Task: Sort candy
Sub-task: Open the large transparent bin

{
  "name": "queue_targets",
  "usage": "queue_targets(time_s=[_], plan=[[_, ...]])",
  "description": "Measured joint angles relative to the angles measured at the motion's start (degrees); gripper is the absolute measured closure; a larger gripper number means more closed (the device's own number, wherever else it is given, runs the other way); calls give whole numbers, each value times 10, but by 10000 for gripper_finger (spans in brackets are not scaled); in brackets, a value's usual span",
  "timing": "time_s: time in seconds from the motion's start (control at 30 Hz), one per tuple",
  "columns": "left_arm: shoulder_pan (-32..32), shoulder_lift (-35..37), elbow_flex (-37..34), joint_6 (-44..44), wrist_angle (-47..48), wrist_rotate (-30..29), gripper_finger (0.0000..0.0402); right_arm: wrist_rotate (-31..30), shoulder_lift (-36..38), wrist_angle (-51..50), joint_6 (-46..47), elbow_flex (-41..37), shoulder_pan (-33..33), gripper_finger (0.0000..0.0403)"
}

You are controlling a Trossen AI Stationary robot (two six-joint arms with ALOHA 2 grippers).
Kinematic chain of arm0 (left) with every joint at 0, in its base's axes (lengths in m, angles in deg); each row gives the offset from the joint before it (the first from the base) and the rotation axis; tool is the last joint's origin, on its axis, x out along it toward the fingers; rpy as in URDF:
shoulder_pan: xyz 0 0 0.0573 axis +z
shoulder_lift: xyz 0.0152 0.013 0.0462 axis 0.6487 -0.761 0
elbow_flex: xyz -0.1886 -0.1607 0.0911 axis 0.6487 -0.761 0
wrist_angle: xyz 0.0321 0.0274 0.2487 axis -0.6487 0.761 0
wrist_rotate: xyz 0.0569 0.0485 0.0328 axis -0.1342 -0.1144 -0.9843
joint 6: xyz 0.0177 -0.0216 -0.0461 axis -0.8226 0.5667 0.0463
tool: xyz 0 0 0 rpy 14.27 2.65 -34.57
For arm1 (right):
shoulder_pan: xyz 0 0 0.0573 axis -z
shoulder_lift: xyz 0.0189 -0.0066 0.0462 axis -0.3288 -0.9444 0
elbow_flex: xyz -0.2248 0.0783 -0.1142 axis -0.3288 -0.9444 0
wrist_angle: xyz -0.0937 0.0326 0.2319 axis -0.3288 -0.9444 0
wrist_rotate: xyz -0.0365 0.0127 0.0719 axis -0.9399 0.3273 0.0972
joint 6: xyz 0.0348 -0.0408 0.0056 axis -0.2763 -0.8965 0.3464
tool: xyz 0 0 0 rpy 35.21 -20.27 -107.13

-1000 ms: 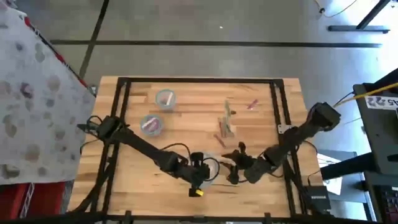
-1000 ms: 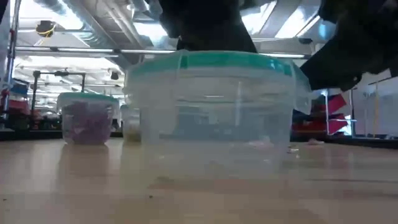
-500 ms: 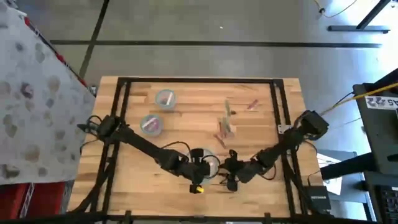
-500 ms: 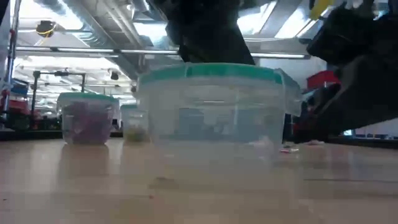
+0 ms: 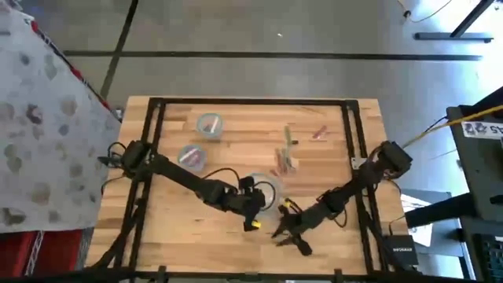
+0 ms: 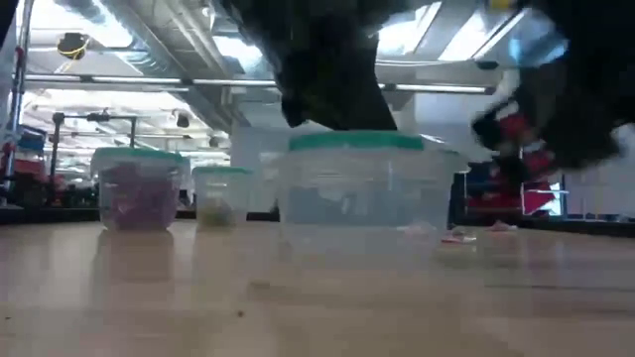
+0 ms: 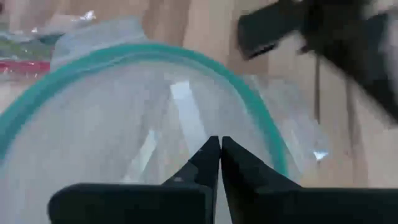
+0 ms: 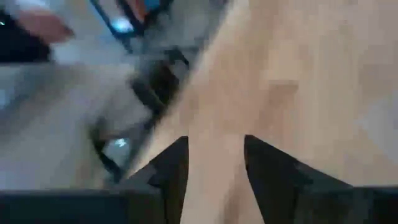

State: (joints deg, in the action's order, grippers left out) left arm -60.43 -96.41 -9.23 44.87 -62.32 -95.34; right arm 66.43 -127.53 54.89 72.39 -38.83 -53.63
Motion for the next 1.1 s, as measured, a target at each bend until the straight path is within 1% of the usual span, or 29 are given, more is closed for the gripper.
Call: queue_targets(time_s=[0.07,0.2,0.23,0.3,0.37,0.47,0.53,0.6,0.67,0.7,0.73,0.8,0.87,0.93,1.0,1.07,1.1], plan=[[1,0,-1,1,-11,6,402,-58,21,-54,5,1,0,262],[1,-1,-1,4,-23,13,402,-197,63,-159,19,-1,-2,262],[1,-1,-1,9,-22,10,402,-218,80,-181,27,0,-1,262],[1,-2,-1,16,-26,13,402,-280,111,-244,50,0,-2,262],[0,-3,5,17,-25,16,402,-346,146,-315,89,1,-1,262],[-1,-4,13,15,-25,19,402,-446,191,-437,192,1,0,262],[-1,-1,18,8,-29,16,402,-472,216,-493,248,0,0,262],[-1,0,26,-8,-30,3,402,-475,232,-513,258,0,-6,262],[-1,7,35,-31,-22,-13,402,-464,237,-484,239,0,-16,262],[-3,8,40,-39,-16,-22,402,-446,237,-461,217,0,-23,262],[-3,15,46,-50,-6,-28,402,-414,237,-429,190,0,-31,262],[-3,25,60,-65,8,-37,402,-334,229,-346,139,0,-42,262],[-7,42,74,-73,31,-48,402,-258,208,-264,104,1,-52,262],[-7,57,78,-72,64,-57,402,-201,179,-177,76,1,-58,262],[-7,59,77,-57,113,-60,402,-172,146,-108,63,2,-58,262],[-3,56,76,-31,165,-58,402,-170,110,-81,63,2,-51,262],[0,54,75,-19,182,-55,402,-169,93,-84,65,8,-45,262]])
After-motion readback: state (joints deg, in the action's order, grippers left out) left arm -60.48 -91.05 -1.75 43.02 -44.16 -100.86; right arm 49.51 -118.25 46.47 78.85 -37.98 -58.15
